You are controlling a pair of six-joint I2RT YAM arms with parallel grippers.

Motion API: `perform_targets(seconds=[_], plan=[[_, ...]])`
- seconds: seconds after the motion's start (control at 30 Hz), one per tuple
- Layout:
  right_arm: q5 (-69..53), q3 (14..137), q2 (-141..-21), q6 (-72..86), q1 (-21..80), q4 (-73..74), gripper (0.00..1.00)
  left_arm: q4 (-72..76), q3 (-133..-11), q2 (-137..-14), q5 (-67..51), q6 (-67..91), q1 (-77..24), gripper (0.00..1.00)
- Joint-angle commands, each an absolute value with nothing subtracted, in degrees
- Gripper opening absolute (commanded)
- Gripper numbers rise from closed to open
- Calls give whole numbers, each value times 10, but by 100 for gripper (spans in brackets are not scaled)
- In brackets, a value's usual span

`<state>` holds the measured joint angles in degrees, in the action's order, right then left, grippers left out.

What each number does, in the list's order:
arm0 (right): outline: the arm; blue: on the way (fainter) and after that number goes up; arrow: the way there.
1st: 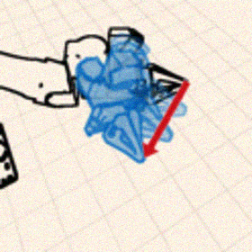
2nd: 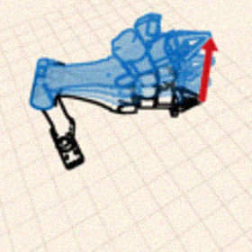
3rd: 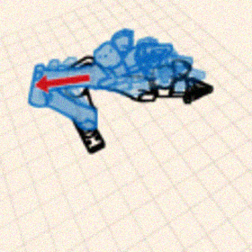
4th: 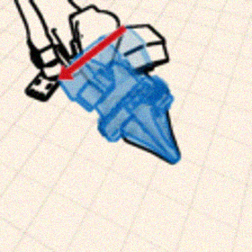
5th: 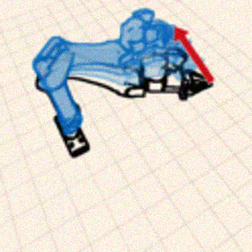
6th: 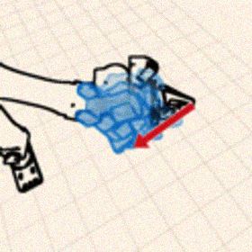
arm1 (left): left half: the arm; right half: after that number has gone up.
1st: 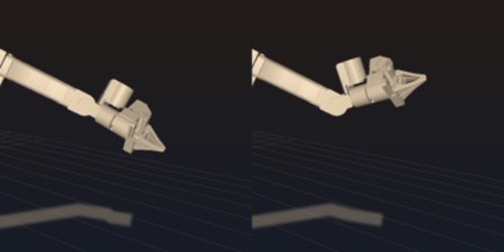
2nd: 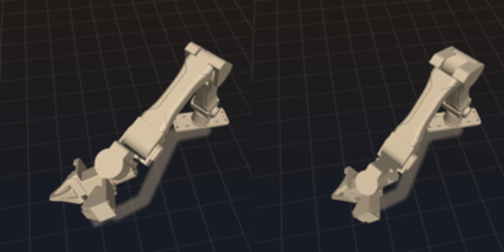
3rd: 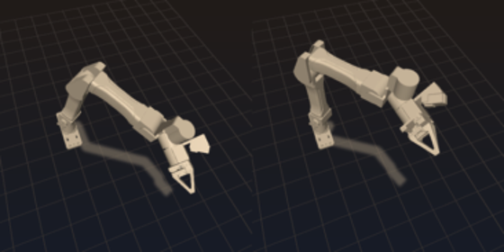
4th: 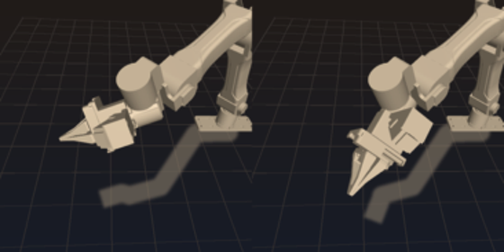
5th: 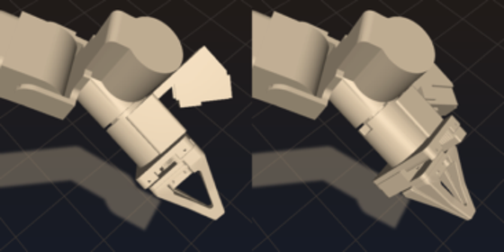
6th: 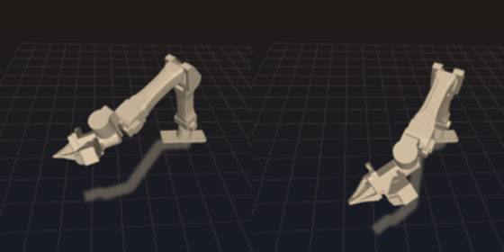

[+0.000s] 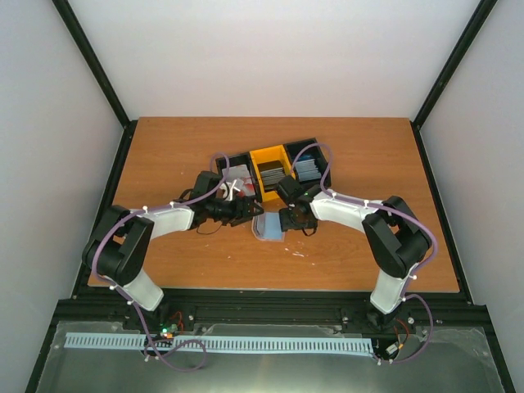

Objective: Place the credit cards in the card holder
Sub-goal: Close the card holder at the center of the board.

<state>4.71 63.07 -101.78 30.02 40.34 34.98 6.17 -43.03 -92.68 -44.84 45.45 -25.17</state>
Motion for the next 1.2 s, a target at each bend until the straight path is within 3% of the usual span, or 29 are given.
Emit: perform_targets(seconds=[0.0,0.2,0.37,0.97,1.17], plan=[[132,639,-998,325,405,382,62,58,-454,-933,-460,438,-257,58],[163,628,-966,349,405,381,53,44,-463,-936,-459,427,-258,58],[-10,591,-987,336,368,311,31,35,-478,-939,-464,414,-265,58],[-104,529,-969,348,332,234,9,33,-502,-975,-494,405,-290,57],[-119,525,-964,353,324,223,6,77,-509,-984,-556,425,-290,57]])
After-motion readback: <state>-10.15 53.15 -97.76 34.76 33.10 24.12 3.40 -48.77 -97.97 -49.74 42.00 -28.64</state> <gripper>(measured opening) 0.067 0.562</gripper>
